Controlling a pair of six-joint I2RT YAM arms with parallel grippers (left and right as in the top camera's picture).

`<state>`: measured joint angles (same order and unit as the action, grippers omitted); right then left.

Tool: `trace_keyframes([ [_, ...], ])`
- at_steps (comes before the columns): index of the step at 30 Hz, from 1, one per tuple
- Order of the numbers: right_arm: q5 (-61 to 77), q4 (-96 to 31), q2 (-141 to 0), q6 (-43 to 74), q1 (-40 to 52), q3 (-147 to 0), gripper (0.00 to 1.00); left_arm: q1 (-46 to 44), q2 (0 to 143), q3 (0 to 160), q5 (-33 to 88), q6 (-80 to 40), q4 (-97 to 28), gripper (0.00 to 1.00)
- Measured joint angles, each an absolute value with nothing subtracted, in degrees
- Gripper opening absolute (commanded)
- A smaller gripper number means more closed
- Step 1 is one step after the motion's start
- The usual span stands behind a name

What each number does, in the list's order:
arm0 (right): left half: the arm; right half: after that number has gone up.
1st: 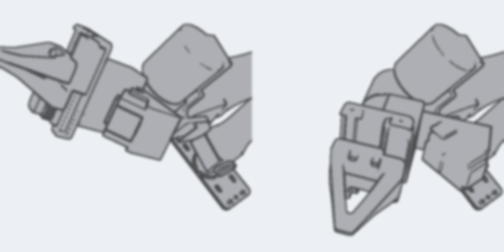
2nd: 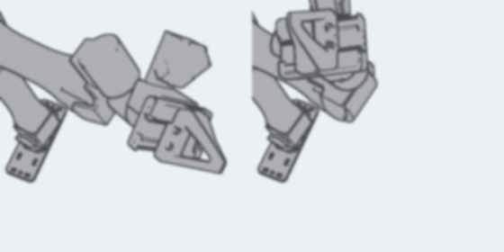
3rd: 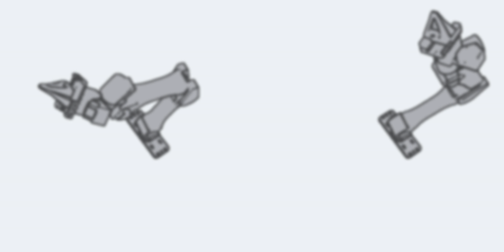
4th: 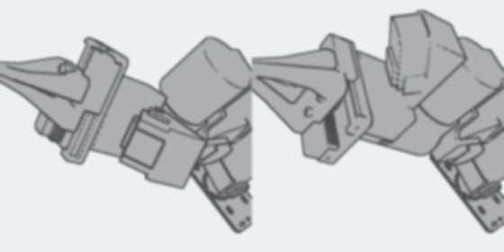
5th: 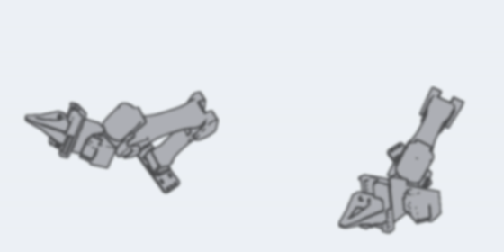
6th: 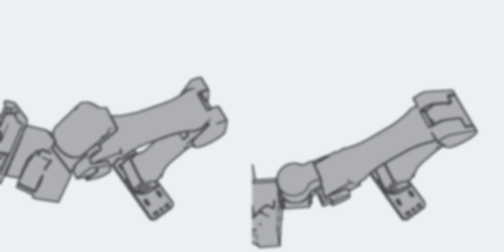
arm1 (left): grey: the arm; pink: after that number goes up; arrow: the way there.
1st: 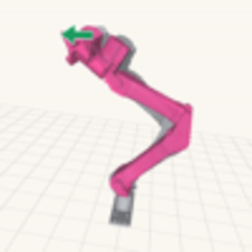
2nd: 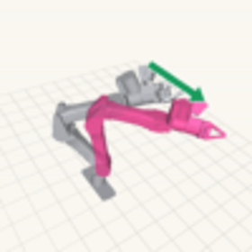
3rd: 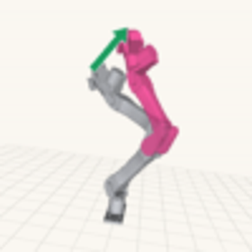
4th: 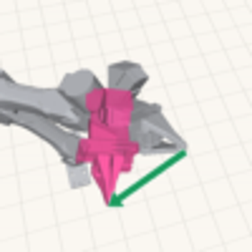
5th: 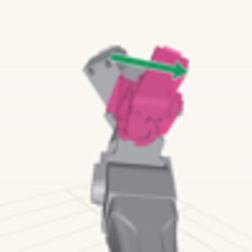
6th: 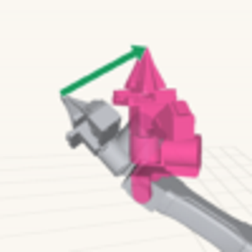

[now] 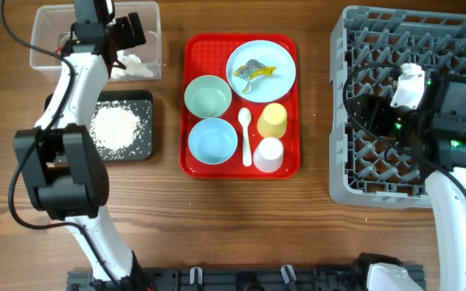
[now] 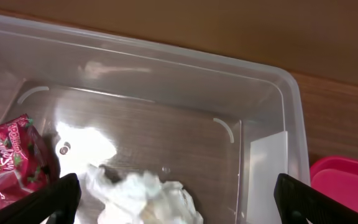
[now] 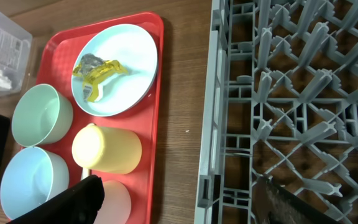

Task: Sort waste into correct bins and load items into the dishwasher rack
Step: 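Pick the yellow wrapper from the plate and drop it in the clear bin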

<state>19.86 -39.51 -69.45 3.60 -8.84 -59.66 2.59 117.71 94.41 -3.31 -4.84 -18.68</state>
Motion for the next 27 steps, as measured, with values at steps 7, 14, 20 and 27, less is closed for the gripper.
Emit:
trace_keyframes([
  [7,19.84,-39.51,-69.45,3.6,-8.84,-59.66,0.8,-9.8,117.43,94.41,4.67,-4.1,-22.09,0.97],
  [14,19.84,-39.83,-69.45,3.6,-8.84,-59.66,0.8,-27.07,121.25,94.48,4.19,0.67,-17.63,0.98],
  [20,19.84,-39.86,-69.45,3.6,-8.84,-59.66,0.8,-27.59,126.17,94.45,3.29,1.5,-16.95,0.87],
  [27,19.84,-39.86,-69.45,3.6,-8.84,-59.66,0.8,-27.81,129.34,94.45,3.36,2.31,-16.25,0.18],
])
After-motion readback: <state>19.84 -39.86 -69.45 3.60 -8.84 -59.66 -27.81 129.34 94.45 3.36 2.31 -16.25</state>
